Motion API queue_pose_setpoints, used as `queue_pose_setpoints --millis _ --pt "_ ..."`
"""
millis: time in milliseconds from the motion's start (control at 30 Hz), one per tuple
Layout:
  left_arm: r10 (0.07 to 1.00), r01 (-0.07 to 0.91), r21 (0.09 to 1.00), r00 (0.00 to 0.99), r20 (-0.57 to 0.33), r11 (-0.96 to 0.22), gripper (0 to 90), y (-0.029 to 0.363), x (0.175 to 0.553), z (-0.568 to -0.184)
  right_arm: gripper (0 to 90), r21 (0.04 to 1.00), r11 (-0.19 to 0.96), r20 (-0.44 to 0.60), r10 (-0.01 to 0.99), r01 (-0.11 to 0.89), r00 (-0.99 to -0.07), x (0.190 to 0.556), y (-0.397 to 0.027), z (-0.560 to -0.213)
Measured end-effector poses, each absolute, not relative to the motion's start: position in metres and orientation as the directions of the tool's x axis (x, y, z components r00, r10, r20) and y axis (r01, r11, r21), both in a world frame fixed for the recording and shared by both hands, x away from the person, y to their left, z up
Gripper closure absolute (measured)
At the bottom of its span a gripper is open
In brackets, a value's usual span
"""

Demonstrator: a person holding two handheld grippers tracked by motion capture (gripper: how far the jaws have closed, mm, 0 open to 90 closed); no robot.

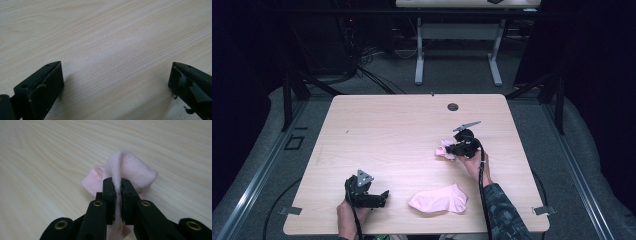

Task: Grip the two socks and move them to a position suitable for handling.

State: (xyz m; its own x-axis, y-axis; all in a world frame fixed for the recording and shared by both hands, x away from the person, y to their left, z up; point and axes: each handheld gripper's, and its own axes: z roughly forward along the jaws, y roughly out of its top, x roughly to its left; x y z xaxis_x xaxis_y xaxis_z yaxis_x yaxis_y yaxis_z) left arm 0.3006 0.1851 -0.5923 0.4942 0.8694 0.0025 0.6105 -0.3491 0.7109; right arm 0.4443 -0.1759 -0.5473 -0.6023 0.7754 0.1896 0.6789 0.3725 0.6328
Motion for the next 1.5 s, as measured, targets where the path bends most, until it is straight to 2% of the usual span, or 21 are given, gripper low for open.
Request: queue_pose_setpoints --millis 233,300,333,433,667,767,900,1000,1100,1167,1233,1267,1500 --pt "0.870 0.610 0.712 0.493 0.002 -0.347 0.0 0.185 0.301 -0.592 81.3 0.650 0.366 0.268 0.709 0.666 -0.652 0.417 -0.166 -0.531" --pt "0.871 0.611 0.712 0.492 0.001 -0.346 0.0 0.185 0.301 -0.592 70.6 0.629 0.384 0.292 0.689 0.676 -0.663 0.405 -0.156 -0.539" --pt "0.871 0.612 0.712 0.491 -0.001 -0.344 0.0 0.185 0.301 -0.592 69.9 0.608 0.410 0.284 0.688 0.680 -0.668 0.403 -0.151 -0.544" --pt "0.871 0.611 0.713 0.491 0.000 -0.344 0.0 0.185 0.301 -0.592 58.2 0.587 0.426 0.292 0.681 0.688 -0.671 0.401 -0.149 -0.557" --pt "0.869 0.618 0.702 0.495 0.000 -0.353 0.1 0.184 0.302 -0.590 45.4 0.674 0.331 0.302 0.692 0.660 -0.656 0.386 -0.177 -0.540" --pt "0.847 0.598 0.710 0.531 -0.005 -0.371 0.2 0.172 0.303 -0.575 38.0 0.698 0.286 0.284 0.731 0.656 -0.620 0.373 -0.201 -0.530" --pt "0.799 0.552 0.718 0.602 0.011 -0.425 0.2 0.147 0.309 -0.549 36.2 0.707 0.263 0.263 0.764 0.657 -0.589 0.363 -0.221 -0.529" --pt "0.762 0.524 0.722 0.648 0.006 -0.451 2.8 0.125 0.314 -0.536 36.6 0.707 0.223 0.285 0.778 0.671 -0.559 0.356 -0.234 -0.532" --pt "0.716 0.497 0.708 0.697 0.017 -0.501 9.4 0.096 0.321 -0.528 37.5 0.707 0.185 0.301 0.795 0.683 -0.527 0.351 -0.246 -0.537" --pt "0.687 0.480 0.696 0.727 0.025 -0.533 16.8 0.076 0.325 -0.525 37.7 0.700 0.165 0.322 0.796 0.695 -0.513 0.348 -0.253 -0.540" --pt "0.654 0.465 0.679 0.756 0.030 -0.568 19.4 0.057 0.329 -0.521 38.1 0.697 0.151 0.330 0.800 0.701 -0.500 0.346 -0.257 -0.543" --pt "0.638 0.453 0.672 0.769 0.037 -0.585 24.3 0.048 0.332 -0.521 38.4 0.694 0.146 0.338 0.798 0.705 -0.499 0.344 -0.259 -0.545" --pt "0.595 0.448 0.594 0.801 0.065 -0.668 33.2 0.000 0.350 -0.525 39.0 0.687 0.134 0.352 0.798 0.714 -0.489 0.342 -0.261 -0.550"
